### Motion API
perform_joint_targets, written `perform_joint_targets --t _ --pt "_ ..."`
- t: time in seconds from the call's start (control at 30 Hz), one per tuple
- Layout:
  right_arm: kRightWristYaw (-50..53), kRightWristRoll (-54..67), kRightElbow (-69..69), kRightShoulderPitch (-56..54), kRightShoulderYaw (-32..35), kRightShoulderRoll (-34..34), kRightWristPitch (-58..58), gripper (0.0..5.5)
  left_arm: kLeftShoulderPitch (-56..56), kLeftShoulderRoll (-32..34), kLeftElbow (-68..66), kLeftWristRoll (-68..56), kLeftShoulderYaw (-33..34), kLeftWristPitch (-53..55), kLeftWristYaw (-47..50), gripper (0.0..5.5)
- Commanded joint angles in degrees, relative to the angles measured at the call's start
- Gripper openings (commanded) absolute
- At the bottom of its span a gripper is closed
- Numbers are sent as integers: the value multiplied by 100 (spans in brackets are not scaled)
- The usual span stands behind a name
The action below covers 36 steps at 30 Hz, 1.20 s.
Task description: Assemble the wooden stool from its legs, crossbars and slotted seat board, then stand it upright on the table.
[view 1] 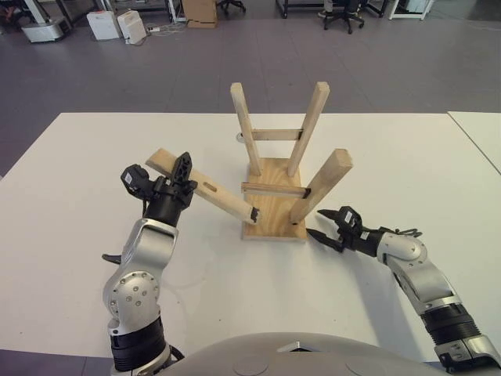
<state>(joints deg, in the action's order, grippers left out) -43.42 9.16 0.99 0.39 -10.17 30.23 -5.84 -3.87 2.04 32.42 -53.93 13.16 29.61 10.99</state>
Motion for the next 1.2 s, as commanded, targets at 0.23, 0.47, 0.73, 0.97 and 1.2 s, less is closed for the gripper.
perform_joint_targets --t 0.23,0.47,0.73,0.97,1.2 --pt "-71 -268 23 123 -46 72 290 315 211 309 -1137 1999 -865 -1026 -993 102" --pt "-5 -239 -91 50 -2 -43 380 315 428 522 -901 2946 -1923 -301 -691 103" --pt "87 -139 -387 81 55 -192 109 315 202 362 -556 3431 -2334 -155 -538 103" --pt "128 -214 -310 -23 72 -253 -1 315 377 580 -636 4097 -2663 -23 -630 103" --pt "174 -272 -205 -77 47 -288 5 315 617 1378 -1208 5375 -3279 368 -911 228"
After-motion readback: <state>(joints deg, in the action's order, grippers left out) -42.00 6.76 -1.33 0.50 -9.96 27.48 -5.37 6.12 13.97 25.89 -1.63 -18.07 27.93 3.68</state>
